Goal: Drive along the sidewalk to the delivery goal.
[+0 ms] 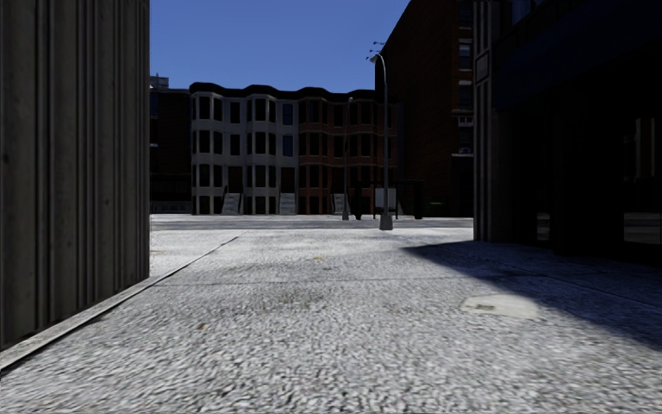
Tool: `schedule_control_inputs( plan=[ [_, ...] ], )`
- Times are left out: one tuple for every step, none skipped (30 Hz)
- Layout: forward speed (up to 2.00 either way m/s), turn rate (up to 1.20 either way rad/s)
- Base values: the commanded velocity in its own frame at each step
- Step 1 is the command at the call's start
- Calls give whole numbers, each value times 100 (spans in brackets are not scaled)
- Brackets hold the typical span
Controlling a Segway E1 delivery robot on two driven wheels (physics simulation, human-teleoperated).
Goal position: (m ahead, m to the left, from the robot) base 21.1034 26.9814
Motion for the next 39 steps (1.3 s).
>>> schedule_control_inputs(
  plan=[
    [192, -27],
    [192, -27],
    [192, -30],
    [192, -31],
    [192, -31],
    [192, -31],
    [192, -31],
    [192, -25],
    [192, -25],
    [192, -12],
    [192, 0],
    [192, 0],
    [192, 0],
    [192, 0],
    [192, 0],
    [192, 0],
    [192, 0],
    [192, 0],
    [192, 0],
    [192, 0],
    [192, 0],
    [192, 0],
    [192, 0],
    [192, 0],
    [192, 0],
    [192, 0],
    [192, 0],
    [192, 0],
    [192, 0],
    [192, 0],
    [192, 0],
    [192, 0],
    [192, 0],
    [192, -15],
    [192, -25],
    [192, -25],
    [192, -27],
    [192, -27],
    [192, -28]
  ],
)
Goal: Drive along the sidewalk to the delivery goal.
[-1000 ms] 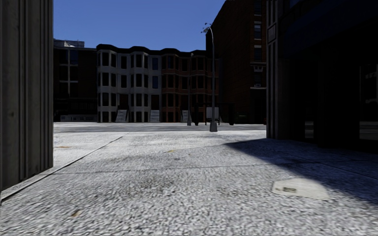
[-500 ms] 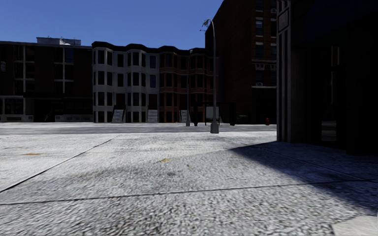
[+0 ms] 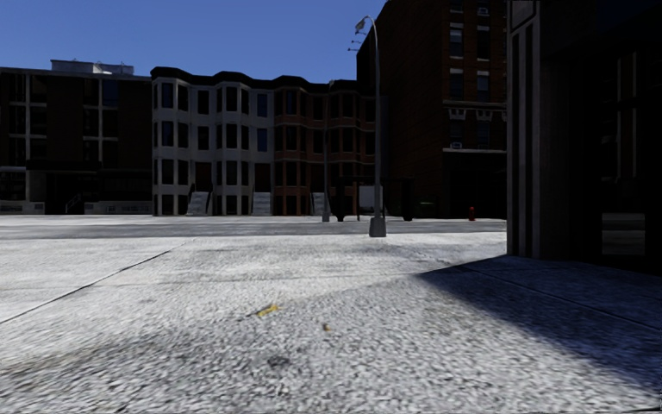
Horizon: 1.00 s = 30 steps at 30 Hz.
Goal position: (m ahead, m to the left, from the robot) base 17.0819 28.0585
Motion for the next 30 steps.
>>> schedule_control_inputs(
  plan=[
    [192, -28],
    [192, -28],
    [192, -28],
    [192, -28],
    [192, -28],
    [192, -28],
    [192, -28],
    [192, -28],
    [192, -28],
    [192, -28],
    [192, -28],
    [192, -28],
    [192, -28],
    [192, -28],
    [192, -28],
    [192, -28],
    [192, -28],
    [192, -24],
    [192, -24],
    [192, -6],
    [192, 0],
    [192, 0],
    [192, 0],
    [192, 0],
    [192, 0],
    [192, 0],
    [192, -15],
    [192, -27],
    [192, -31],
    [192, -31]
  ],
)
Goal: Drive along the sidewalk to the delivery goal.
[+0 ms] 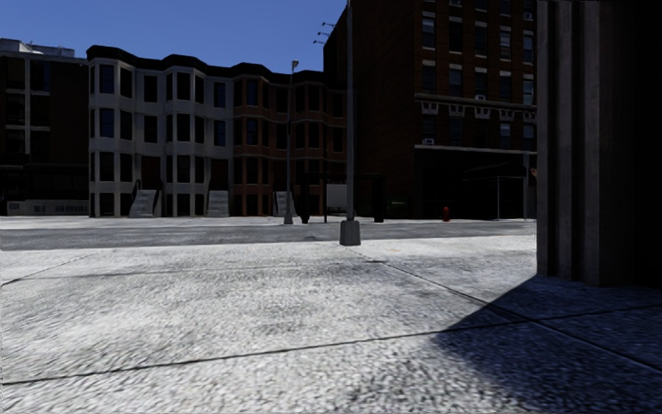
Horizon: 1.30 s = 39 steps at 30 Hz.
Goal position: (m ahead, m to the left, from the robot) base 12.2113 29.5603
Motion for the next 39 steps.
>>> schedule_control_inputs(
  plan=[
    [192, -33],
    [192, -34],
    [192, -34],
    [192, -34],
    [192, -35],
    [192, -35],
    [192, -35],
    [192, -35],
    [192, -35],
    [192, -35],
    [192, -35],
    [192, -35],
    [192, -35],
    [192, -35],
    [192, -36],
    [192, -36],
    [192, -36],
    [192, -36],
    [192, -36],
    [192, -36],
    [192, -36],
    [192, -36],
    [192, -39],
    [192, -39],
    [192, -43],
    [192, -45],
    [192, -45],
    [192, -46],
    [192, -47],
    [192, -48],
    [192, -48],
    [192, -49],
    [192, -50],
    [192, -50],
    [192, -55],
    [192, -58],
    [192, -59],
    [192, -59],
    [192, -59]
  ],
)
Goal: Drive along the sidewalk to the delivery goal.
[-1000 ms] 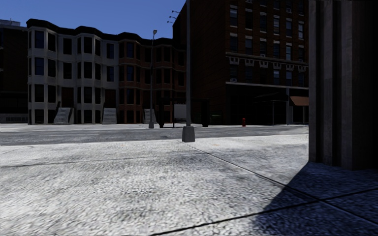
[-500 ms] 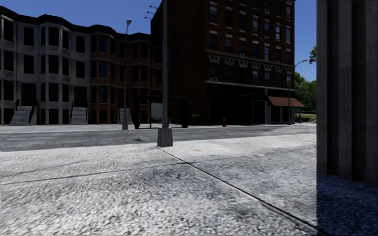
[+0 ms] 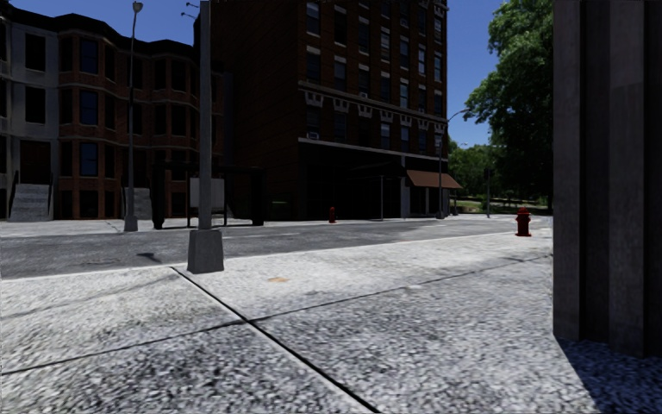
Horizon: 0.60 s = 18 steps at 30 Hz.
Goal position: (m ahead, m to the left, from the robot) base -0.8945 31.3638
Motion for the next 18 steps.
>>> schedule_control_inputs(
  plan=[
    [192, -59],
    [192, -59],
    [192, -59],
    [192, -59],
    [192, -59],
    [192, -59],
    [192, -59],
    [192, -59],
    [192, -59],
    [192, -59],
    [192, -59],
    [192, -59],
    [192, -59],
    [192, -48],
    [192, -20],
    [192, -20],
    [192, -4],
    [192, 0]
  ],
)
